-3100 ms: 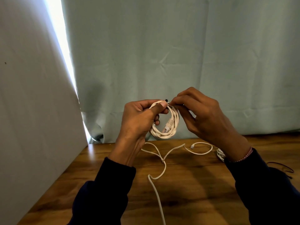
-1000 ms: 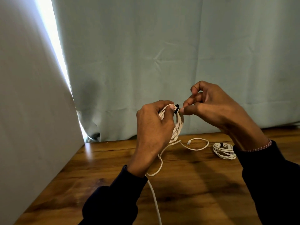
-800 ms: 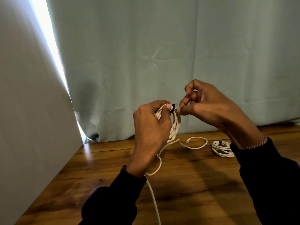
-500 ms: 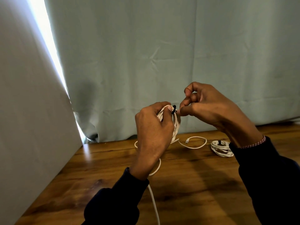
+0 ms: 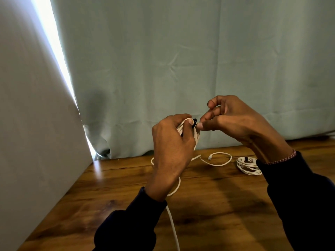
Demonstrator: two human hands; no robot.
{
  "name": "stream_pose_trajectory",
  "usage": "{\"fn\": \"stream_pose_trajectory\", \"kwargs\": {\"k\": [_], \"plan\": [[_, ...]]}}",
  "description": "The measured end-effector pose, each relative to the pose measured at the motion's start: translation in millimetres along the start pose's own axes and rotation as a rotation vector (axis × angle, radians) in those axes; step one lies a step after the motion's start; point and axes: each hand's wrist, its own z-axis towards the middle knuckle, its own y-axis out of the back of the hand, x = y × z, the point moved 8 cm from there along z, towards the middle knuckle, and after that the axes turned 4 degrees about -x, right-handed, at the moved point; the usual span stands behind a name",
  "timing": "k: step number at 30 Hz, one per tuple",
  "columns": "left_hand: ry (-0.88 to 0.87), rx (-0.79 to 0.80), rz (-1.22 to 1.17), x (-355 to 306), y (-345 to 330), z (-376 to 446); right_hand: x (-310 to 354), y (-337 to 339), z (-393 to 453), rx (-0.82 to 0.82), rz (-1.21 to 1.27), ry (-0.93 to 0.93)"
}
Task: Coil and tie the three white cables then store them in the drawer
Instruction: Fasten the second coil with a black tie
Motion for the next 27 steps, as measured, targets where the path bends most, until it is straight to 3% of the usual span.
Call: {"fn": "stream_pose_trajectory", "kwargs": {"k": [6,12,19,27], "plan": [[-0.032,0.024,0.033,-0.7,-3.2,-0.2,-2.3,-5.0,0.7,0.054,0.019,-0.001],[-0.041,0.030,0.017,0.0,-5.6,-0.8,-7.4,-0.5,7.2,-0.029,0.011,-0.043],[-0.005,0.080,-0.053,5.6,-9.5,0.3,-9.3,6.0,5.7,-0.009,-0.086,-0.021],[-0.008,0.250,-0.075,8.6,-11.2,11.0,-3.9,10.7,4.8,0.045,-0.077,0.053]]}}
